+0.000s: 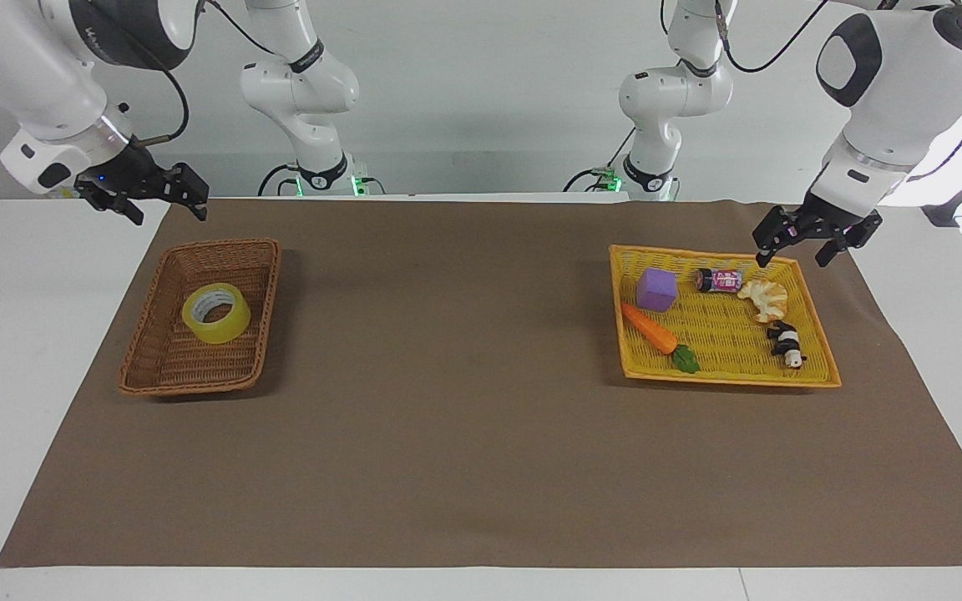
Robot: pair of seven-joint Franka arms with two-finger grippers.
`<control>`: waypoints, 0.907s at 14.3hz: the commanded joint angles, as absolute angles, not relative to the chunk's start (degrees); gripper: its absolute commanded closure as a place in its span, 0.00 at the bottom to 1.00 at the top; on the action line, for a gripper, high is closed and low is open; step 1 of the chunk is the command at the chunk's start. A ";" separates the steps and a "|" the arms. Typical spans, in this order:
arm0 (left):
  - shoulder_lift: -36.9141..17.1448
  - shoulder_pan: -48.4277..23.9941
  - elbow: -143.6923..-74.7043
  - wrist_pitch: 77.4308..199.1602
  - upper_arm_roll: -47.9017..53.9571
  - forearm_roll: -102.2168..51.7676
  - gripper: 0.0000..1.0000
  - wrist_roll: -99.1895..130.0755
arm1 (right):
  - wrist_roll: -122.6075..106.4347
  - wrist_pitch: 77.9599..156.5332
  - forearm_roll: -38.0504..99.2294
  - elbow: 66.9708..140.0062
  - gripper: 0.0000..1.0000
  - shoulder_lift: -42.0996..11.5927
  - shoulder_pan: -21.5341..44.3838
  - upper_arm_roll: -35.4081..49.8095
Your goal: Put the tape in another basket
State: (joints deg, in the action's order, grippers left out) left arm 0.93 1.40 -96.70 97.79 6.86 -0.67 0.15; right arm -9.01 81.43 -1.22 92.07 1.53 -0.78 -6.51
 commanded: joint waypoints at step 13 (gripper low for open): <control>2.64 1.76 -98.35 97.21 6.15 0.53 0.01 -0.09 | -7.91 79.36 -2.46 86.92 0.00 0.18 3.78 -10.63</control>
